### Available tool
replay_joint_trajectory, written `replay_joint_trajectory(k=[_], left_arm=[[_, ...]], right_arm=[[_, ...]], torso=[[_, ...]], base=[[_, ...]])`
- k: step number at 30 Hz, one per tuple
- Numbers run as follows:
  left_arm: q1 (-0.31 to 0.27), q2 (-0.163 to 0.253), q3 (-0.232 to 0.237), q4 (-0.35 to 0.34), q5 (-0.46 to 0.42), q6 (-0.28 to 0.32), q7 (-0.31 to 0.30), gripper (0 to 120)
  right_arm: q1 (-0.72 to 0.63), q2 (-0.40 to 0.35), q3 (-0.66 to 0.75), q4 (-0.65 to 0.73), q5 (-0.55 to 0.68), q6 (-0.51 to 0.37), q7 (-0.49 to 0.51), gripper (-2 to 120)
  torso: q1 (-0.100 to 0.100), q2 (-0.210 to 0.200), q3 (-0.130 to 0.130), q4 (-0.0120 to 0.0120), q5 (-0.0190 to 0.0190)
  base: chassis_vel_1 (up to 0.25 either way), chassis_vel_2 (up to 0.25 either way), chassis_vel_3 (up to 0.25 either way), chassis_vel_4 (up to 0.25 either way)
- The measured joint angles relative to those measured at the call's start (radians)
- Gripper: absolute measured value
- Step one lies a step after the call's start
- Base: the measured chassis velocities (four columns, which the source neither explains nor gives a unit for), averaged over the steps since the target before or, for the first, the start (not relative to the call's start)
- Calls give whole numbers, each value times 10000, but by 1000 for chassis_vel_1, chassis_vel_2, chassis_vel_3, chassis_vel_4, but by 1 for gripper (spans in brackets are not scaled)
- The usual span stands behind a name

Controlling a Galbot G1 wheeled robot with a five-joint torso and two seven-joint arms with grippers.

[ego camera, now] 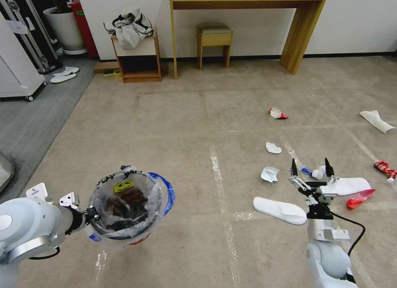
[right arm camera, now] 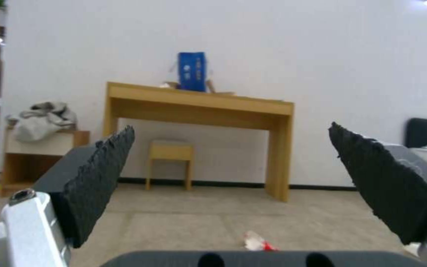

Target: Pick up the trash bin and place the garbage on the floor into it.

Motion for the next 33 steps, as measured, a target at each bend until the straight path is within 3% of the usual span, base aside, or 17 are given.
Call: replay_joint_trajectory(k=[12, 19, 33], left_arm=[[-182, -424, 276, 100, 737, 217, 441, 4], [-164, -410, 285, 174, 1202, 190, 933, 4], [-147, -447, 300, 213, 1294, 28, 1075, 4]], right_arm=[[-667, 116, 710, 139, 51, 512, 245, 100], [-676, 138, 730, 202, -1, 514, 244, 100], [-563, 148, 576, 188, -59, 503, 171, 100]], torso=[[0, 0, 0, 0, 0], [0, 0, 0, 0, 1], [0, 1, 0, 1, 0]], base=[[0, 0, 0, 0], [0, 0, 0, 0], [0, 0, 0, 0]])
